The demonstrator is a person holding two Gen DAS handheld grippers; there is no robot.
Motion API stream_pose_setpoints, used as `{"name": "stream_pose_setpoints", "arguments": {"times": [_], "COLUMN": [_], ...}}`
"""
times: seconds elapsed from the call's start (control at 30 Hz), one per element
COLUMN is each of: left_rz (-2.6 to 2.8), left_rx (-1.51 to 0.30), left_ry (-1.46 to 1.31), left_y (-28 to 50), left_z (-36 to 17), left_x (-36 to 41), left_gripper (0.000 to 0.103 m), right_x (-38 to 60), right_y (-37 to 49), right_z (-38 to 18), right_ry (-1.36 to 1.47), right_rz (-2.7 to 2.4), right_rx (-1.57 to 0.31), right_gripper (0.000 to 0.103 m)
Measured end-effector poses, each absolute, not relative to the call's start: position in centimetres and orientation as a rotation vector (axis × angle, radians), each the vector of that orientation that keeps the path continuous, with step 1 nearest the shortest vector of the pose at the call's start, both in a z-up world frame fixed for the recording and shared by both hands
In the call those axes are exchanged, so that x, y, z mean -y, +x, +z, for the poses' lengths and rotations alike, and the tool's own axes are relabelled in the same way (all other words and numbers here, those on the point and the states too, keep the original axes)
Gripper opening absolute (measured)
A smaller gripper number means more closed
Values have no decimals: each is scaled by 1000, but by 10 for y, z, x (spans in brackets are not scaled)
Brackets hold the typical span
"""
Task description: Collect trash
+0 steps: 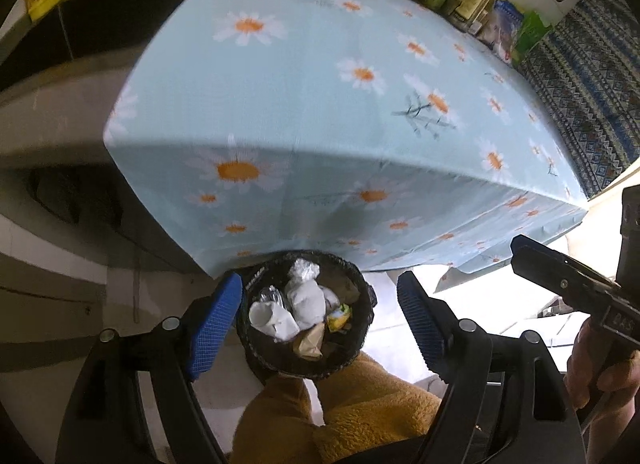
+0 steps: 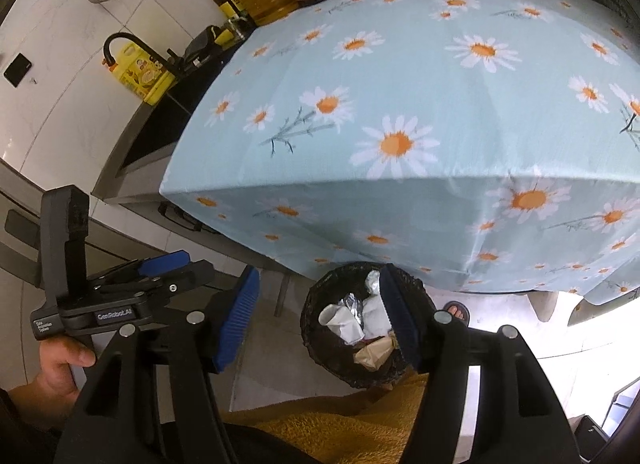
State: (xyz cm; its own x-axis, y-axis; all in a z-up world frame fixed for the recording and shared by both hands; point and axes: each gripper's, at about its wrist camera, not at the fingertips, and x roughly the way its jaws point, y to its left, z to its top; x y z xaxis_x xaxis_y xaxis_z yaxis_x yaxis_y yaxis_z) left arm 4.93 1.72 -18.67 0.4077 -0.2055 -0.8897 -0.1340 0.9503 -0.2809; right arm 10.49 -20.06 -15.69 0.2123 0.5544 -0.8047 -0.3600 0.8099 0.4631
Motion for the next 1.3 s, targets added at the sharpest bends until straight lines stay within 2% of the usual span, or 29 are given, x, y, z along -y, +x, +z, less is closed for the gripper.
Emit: {"name": "stream_pose_setpoints", "arguments": {"times": [0.13,0.4,0.5,0.63,0.7,1.07,1.3], "left_rz": [-27,-57,-71,-77,-72,-71,-55], "left_rx": [-1111,-1025,-985,-942,-914,-828,-828], "left_ry": [-315,-337,-294,-229,-198,-139,-148], "left_y": [50,55,56,58,57,48,48], "left_z": [-167,-122,-99,-72,-58,-1,11], "left_x": [-21,-31,-28,-20,-16,7,24], "left_gripper": [78,78,88,90,96,96,96], "right_x": [201,214,221,227,230,253,272], "right_y": [109,118,117,114,113,112,109], "right_z": [-143,-98,-77,-53,-41,7,18], "right_ry": [183,164,166,164,150,115,113], "right_rz": [635,576,547,532,531,506,520], "right_rx": [-1171,-1071,-1023,-960,-935,-838,-827], "right_gripper": [63,77,83,90,98,98,98]}}
